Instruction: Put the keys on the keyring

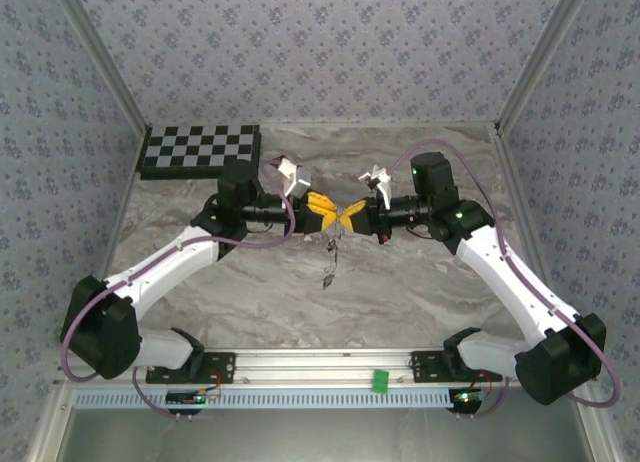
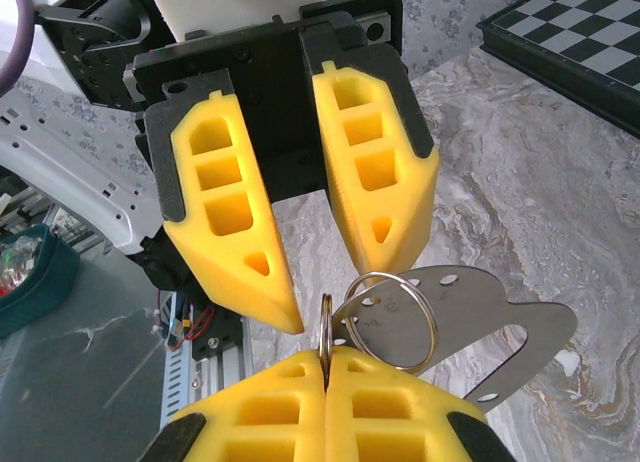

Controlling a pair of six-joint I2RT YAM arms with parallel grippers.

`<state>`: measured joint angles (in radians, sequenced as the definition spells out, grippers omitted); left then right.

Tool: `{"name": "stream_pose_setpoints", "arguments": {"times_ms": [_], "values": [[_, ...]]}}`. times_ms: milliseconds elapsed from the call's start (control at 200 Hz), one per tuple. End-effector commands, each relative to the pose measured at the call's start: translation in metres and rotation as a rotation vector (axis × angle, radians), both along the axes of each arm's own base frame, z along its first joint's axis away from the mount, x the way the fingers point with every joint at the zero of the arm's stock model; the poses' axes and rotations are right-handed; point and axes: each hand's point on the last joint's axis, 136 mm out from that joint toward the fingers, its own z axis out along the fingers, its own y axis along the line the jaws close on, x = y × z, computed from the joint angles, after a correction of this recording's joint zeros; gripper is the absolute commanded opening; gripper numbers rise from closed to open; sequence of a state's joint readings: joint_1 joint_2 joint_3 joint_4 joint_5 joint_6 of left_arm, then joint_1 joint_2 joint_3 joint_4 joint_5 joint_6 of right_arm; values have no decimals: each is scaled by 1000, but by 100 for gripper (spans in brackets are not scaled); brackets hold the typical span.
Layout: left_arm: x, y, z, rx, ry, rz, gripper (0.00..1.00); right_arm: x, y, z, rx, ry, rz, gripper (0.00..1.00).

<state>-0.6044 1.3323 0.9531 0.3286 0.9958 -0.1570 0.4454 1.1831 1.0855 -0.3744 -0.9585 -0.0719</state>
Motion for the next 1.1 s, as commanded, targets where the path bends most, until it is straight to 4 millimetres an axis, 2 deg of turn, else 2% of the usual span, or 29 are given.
{"name": "stream_pose_setpoints", "arguments": {"times_ms": [0,345,475,635,685,760,880,1094], "values": [[-8,-3,10,-11,-36,-54,27,-5,3,17,28,-41,36,0],[-16,-6,7,7,-41,-93,15,-4,3,16,25,-39,33,0],[-15,-6,9,5,-46,-85,0,-5,3,14,22,-34,34,0],[-14,-5,11,-4,-56,-72,0,-4,2,12,14,-31,24,0],[-13,-5,13,-15,-56,-64,0,-1,1,11,9,-27,2,13],[-12,-4,17,-41,-68,-46,0,2,-2,13,23,-25,-22,17],[-13,-2,26,-86,-83,-33,0,7,-8,20,68,-37,-69,31],[-15,1,46,-192,-110,-3,0,11,-19,37,199,-75,-139,33]]}}
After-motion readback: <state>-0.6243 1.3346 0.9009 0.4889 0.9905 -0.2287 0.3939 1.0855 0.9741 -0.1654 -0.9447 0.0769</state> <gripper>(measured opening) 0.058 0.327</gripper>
